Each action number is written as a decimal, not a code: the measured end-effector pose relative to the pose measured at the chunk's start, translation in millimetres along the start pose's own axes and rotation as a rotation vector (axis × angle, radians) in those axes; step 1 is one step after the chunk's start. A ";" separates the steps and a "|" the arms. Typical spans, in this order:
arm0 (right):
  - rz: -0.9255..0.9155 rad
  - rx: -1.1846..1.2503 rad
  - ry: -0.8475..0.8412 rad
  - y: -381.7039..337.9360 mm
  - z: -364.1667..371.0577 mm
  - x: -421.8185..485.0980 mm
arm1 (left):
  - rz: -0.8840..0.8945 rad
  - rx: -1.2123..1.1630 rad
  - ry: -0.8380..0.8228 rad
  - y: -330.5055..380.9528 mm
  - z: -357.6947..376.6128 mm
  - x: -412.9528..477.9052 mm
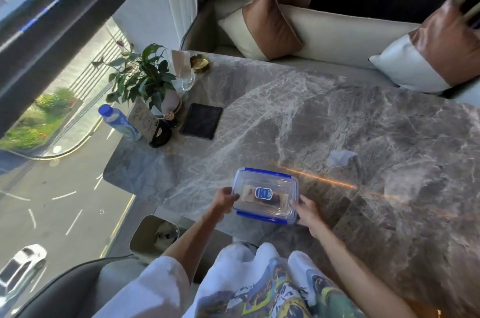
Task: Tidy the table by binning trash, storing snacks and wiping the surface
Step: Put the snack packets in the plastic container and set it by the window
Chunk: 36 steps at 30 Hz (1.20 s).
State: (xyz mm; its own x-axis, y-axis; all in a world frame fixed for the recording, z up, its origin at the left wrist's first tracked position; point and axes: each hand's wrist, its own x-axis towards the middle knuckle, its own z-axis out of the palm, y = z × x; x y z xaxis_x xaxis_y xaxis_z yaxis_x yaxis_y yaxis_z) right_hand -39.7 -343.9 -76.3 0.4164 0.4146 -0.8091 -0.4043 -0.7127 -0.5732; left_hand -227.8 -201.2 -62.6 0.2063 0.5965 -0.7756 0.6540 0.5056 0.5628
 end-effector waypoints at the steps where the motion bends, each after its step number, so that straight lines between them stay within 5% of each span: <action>1: -0.008 -0.004 0.009 3.6 1.9 -0.6 | -0.024 -0.029 0.011 -4.1 -2.1 0.1; 12: -0.011 -0.004 -0.032 -17.0 70.4 3.0 | -0.066 -0.249 0.081 -22.0 -83.7 22.3; 27: 0.052 0.064 -0.108 -67.5 358.0 5.8 | 0.059 -0.060 0.399 -73.0 -331.1 82.2; 36: 0.125 0.197 -0.049 -81.4 445.1 7.1 | 0.062 -0.097 0.479 -66.7 -398.7 111.1</action>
State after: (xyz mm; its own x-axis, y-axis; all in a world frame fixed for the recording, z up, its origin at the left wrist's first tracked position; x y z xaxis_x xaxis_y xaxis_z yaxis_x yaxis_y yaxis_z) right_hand -366.2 -31.1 -92.8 0.3154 0.3604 -0.8778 -0.6032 -0.6380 -0.4787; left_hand -538.7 79.9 -72.4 -0.1297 0.8355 -0.5339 0.5758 0.5018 0.6455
